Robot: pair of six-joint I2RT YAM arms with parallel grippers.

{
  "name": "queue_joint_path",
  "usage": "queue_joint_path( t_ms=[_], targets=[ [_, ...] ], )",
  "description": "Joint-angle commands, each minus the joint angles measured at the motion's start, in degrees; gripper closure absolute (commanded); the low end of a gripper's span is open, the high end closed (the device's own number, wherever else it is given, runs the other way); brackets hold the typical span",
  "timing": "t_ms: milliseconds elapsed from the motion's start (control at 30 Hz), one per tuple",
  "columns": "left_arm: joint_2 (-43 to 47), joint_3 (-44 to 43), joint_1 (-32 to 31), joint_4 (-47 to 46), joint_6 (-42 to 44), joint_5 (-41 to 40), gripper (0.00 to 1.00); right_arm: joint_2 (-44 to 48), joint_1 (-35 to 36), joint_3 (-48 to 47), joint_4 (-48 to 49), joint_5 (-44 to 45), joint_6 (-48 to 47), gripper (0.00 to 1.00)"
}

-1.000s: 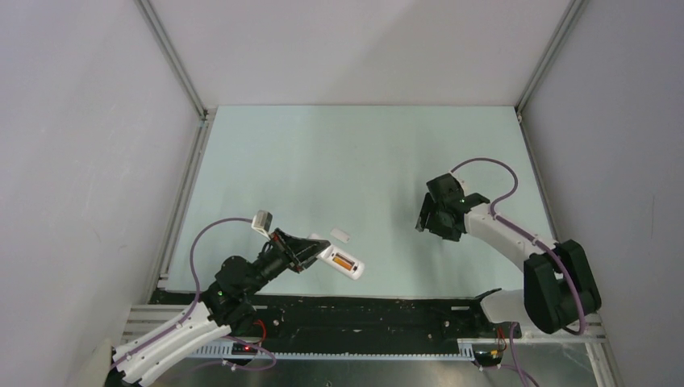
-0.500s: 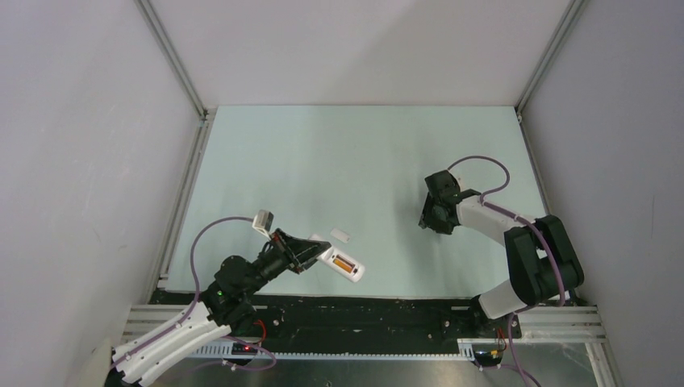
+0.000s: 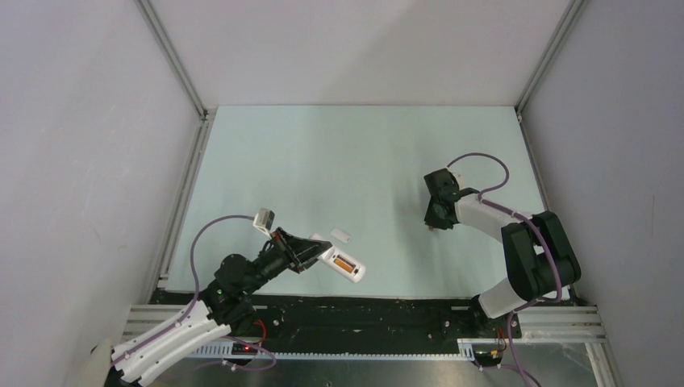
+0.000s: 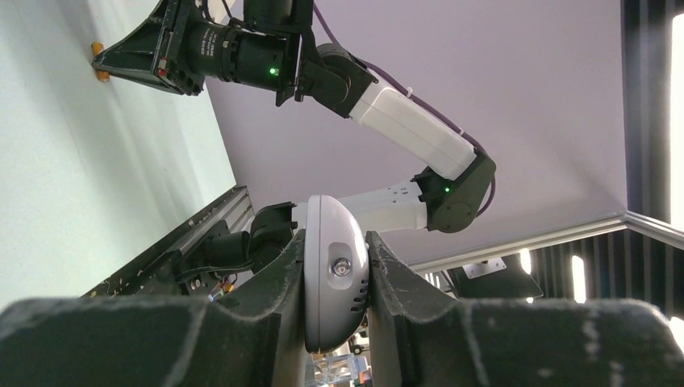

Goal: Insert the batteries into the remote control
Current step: Adjust the battery at the center of the board.

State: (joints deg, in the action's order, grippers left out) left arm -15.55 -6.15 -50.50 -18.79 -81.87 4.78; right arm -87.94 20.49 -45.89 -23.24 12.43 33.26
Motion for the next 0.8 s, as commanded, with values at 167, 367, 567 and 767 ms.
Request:
queue_joint_path(
  t_ms=[167, 367, 567, 767],
  targets=[
    [-0.16, -2.75, -0.04, -2.42, 1.30, 1.38, 1.00, 0.49, 4.55, 0.89, -0.93, -0.37, -2.38, 0.91],
    [-0.49, -3.26, -0.06, -2.43, 3.23, 2.14, 1.00, 7.03, 10.62, 0.89, -0.42, -2.66, -6.69, 1.00],
    [-1.12, -5.42, -0.05, -2.00, 13.48, 5.32, 1.00, 16.51, 20.45, 0.94, 0.03, -4.19, -10.36, 1.00],
    [0.51, -6.64, -0.06, -2.03, 23.86, 9.33, 1.00, 26.09, 28.72, 2.76, 2.12, -3.15, -11.42, 1.00]
  ],
)
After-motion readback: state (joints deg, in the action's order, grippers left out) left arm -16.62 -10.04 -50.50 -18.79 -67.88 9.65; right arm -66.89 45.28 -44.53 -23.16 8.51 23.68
